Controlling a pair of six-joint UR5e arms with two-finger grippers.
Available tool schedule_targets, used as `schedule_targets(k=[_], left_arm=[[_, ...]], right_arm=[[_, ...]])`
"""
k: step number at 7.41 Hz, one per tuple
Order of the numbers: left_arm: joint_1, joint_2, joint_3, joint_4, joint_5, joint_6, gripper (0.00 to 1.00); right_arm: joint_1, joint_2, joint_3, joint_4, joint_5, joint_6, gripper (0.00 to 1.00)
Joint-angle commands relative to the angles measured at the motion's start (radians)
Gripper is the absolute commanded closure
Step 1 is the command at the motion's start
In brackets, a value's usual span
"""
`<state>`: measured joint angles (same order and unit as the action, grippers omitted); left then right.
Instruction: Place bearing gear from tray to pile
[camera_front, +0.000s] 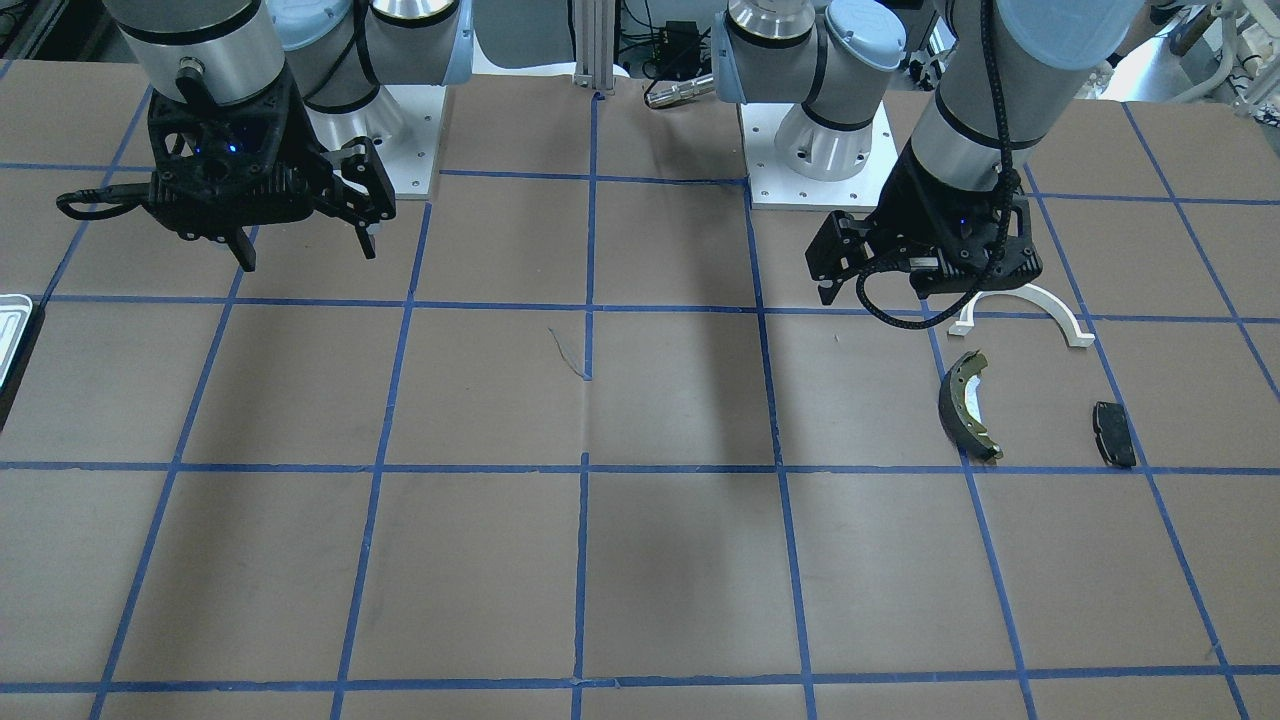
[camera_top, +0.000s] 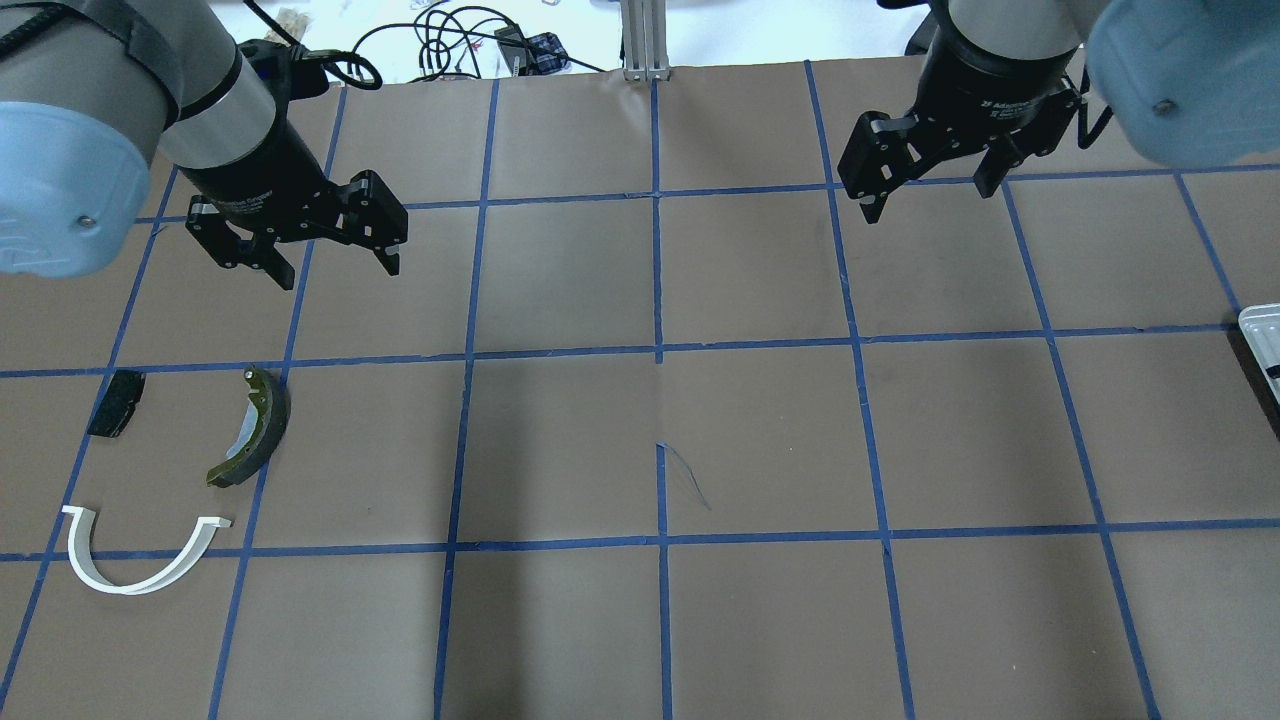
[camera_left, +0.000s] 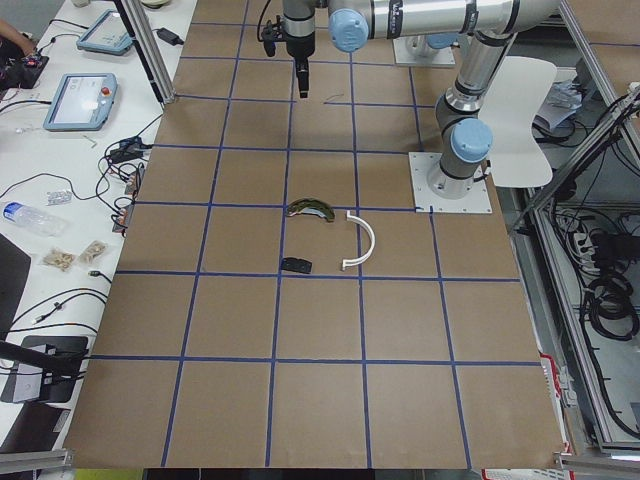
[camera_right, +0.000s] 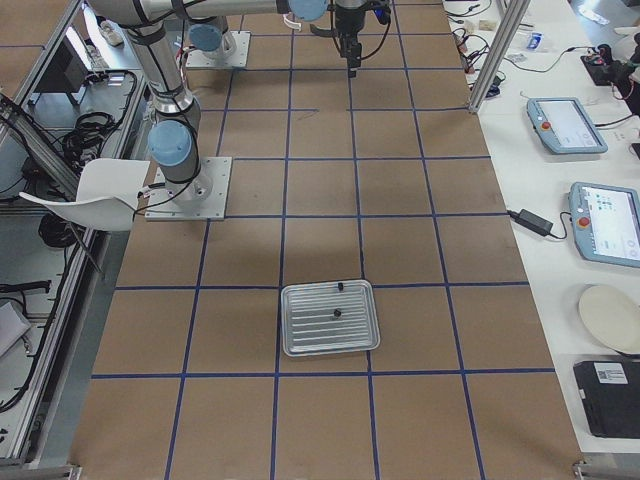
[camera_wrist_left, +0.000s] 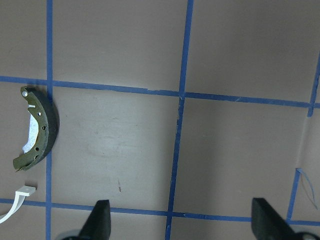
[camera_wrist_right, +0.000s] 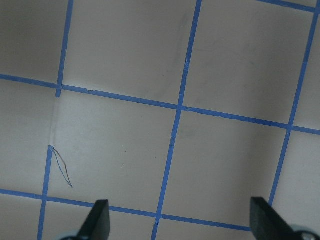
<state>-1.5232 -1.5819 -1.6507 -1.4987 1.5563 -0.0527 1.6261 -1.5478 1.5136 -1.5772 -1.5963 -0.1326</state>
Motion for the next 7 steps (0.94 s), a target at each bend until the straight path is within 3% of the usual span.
schedule_targets(k=[1,4,7], left_arm=[[-0.003,-0.003,0.000,0.002,-0.007,-0.001,0.00],[-0.003,-0.001,0.000,0.002,-0.007,0.002,0.00],[-0.002,0.008,-0.004,0.000,0.004,0.002,0.00]], right_arm=[[-0.002,0.000,0.007,0.006,0.001,0.001,0.00],[-0.127,-0.005,-0.009,0.059,0.006,-0.028,0.00],[-0.312,0.032,0.033,-0.016,-0.022,-0.127,0.00]])
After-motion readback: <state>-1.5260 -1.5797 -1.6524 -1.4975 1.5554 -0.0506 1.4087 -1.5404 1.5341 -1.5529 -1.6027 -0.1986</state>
